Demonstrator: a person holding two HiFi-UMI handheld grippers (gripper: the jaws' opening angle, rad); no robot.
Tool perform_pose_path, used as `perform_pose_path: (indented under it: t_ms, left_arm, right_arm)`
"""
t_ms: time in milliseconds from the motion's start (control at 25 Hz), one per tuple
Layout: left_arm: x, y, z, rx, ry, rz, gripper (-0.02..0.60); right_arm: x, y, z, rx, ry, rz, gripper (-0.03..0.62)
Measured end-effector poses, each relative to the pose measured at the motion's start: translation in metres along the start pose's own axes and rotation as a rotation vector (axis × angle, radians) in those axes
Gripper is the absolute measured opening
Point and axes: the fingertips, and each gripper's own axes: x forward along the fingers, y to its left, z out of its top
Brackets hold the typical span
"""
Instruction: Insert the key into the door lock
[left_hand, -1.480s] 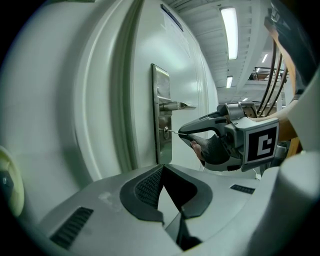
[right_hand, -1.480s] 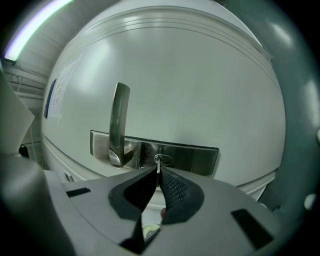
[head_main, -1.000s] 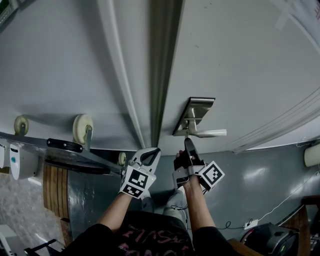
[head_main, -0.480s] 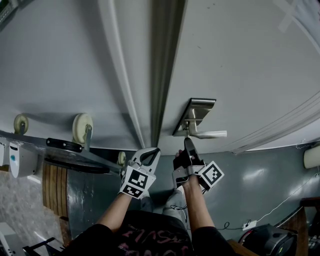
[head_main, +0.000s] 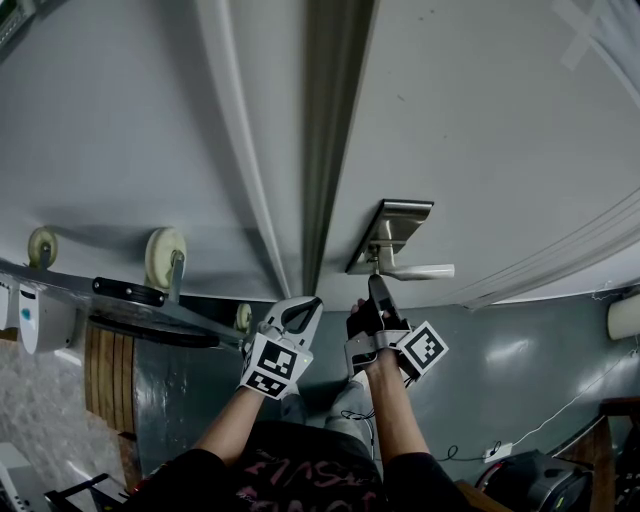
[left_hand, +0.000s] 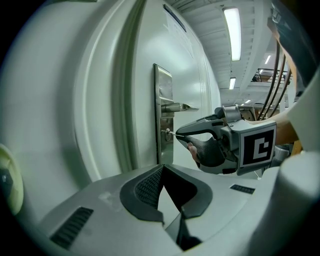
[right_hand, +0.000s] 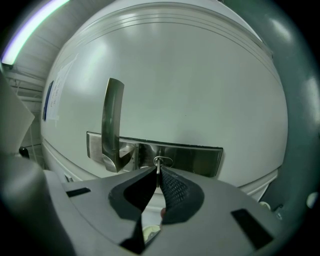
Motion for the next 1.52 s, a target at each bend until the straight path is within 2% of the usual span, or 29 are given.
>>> perform_pose_path:
  t_ms: [880,1160,1360,1520]
  left_arm:
    - [0.006,0.001,-0.007,-0.002,0.023,-0.004,0.012]
    - [0.006,0.003,-0.005,-0.007,0.022,0.006,0.012]
    - [0.006,0.001,-0.003,-0.013,0.017,0.005,0.012]
    - [0.006,-0.002,0.002,-0.008,-0.001,0.001,0.012]
  right_arm:
    - [0.009,0.001,0.002,-0.003,0.025,0.012,0.078]
    - [0.008,0.004,0.002,-0.061,0.04,0.023,0.08]
    - [0.002,0.009,0.0,-0.123,0.063,0.033,0.136]
    - [-0.01,0.005,0.001,-0.182,0.068,0.006,0.149]
